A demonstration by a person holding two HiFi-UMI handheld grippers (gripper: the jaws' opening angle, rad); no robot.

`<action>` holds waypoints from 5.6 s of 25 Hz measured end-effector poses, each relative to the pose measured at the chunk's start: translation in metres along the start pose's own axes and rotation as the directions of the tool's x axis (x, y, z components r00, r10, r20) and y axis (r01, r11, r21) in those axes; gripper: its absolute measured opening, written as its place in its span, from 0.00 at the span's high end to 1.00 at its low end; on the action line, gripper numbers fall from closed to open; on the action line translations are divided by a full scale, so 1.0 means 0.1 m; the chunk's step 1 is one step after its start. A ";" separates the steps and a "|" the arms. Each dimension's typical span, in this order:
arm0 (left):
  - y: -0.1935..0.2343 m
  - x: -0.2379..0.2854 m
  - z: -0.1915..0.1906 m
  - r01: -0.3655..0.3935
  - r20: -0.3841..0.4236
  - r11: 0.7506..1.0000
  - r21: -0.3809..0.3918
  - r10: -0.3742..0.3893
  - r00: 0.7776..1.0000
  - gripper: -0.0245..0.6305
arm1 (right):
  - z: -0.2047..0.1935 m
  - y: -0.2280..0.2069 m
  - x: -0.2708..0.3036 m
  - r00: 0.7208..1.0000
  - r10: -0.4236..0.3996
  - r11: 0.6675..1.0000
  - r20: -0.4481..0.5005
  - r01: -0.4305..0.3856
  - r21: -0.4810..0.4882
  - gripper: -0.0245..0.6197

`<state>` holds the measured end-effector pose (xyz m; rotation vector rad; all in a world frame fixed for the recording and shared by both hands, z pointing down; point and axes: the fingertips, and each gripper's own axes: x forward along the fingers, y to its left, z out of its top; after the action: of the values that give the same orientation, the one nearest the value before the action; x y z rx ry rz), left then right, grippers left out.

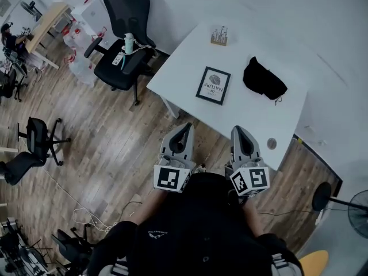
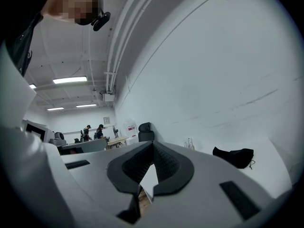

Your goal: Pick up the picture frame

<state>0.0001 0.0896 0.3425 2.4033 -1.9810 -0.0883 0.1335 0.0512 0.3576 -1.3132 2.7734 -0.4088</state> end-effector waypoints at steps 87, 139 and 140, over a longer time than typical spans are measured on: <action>1.20 3.04 -3.08 0.092 -0.660 0.966 -0.241 -0.233 0.714 0.88 | -2.18 -2.25 2.65 0.741 -0.254 0.911 -0.622 0.399 0.103 0.86; 1.45 2.75 -3.87 -0.062 -0.851 0.969 -0.241 -0.181 0.492 0.85 | -3.13 -2.03 2.61 0.542 -0.251 0.828 -0.802 0.549 0.112 0.85; 1.46 2.73 -3.86 -0.054 -0.850 0.969 -0.240 -0.183 0.494 0.85 | -3.13 -2.00 2.59 0.543 -0.255 0.825 -0.800 0.554 0.113 0.85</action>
<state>-0.0675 -0.2122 0.7282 1.7471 -1.2664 0.7199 0.0708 -0.2003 0.7285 -2.0447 2.5979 -1.8061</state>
